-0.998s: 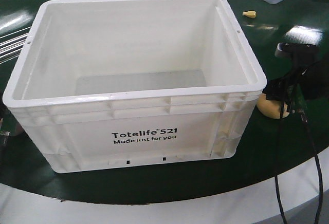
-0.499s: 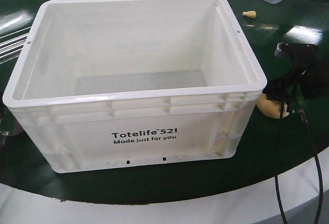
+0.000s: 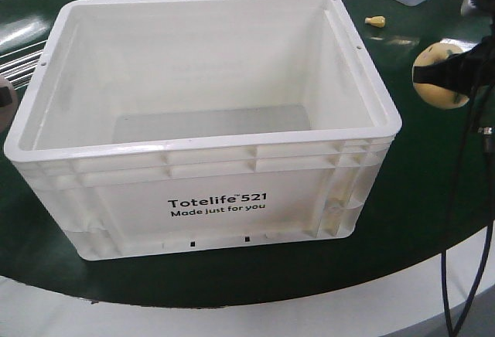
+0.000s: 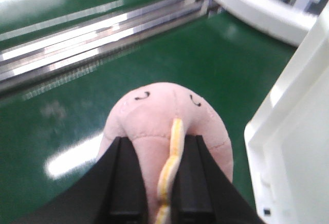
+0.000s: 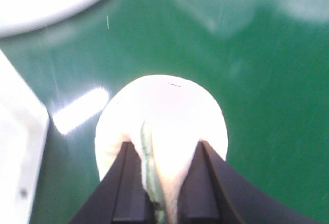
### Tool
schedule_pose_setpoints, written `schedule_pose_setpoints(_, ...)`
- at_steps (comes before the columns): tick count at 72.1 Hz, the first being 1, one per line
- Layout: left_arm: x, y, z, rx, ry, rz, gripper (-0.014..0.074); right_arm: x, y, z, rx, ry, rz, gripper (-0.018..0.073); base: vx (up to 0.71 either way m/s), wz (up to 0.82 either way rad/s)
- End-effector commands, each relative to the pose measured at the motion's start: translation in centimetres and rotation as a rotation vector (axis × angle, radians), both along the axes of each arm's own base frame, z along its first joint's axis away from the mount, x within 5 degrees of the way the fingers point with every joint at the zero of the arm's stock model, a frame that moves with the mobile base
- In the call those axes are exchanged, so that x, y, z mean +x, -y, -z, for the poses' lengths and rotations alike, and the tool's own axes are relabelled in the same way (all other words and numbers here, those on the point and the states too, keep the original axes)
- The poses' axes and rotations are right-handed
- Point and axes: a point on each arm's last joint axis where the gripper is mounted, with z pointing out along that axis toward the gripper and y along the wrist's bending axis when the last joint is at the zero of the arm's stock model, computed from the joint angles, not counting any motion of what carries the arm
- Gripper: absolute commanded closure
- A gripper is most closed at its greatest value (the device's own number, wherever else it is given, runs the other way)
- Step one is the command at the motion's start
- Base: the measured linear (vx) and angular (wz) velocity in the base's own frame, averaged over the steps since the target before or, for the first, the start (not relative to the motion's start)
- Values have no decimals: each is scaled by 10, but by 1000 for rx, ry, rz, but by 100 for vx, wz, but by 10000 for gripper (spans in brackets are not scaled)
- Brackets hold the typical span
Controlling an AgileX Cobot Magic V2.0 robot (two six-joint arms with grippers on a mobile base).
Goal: Place moving items into box and shelve
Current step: 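Lift both plush toys and carry them over the white crate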
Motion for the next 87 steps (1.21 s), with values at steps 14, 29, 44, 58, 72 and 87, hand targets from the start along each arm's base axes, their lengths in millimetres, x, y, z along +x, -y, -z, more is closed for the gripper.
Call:
schedule_pose_setpoints(14, -22, 0, -61, 49, 348, -38, 624, -27, 1, -75, -64, 356, -4, 574, 0, 0)
schedule_pose_setpoints(29, -38, 5, -98, 61, 470, -24, 622, -49, 1, -100, -81, 458, -6, 574, 0, 0)
schedule_pose_setpoints(44, -42, 8, -124, 57, 503, -8, 622, -62, 1, -113, -81, 520, -2, 574, 0, 0)
schedule_pose_setpoints(58, -41, 24, -128, 48, 514, 67, 622, -63, -12, -115, -68, 534, -53, 574, 0, 0)
schedule_pose_setpoints(72, -36, 51, -124, 13, 498, 188, 622, -66, -53, -117, -39, 569, -217, 574, 0, 0)
schedule_pose_setpoints(87, -22, 93, -110, -27, 457, 357, 622, -67, -106, -107, 15, 569, -406, 574, 0, 0)
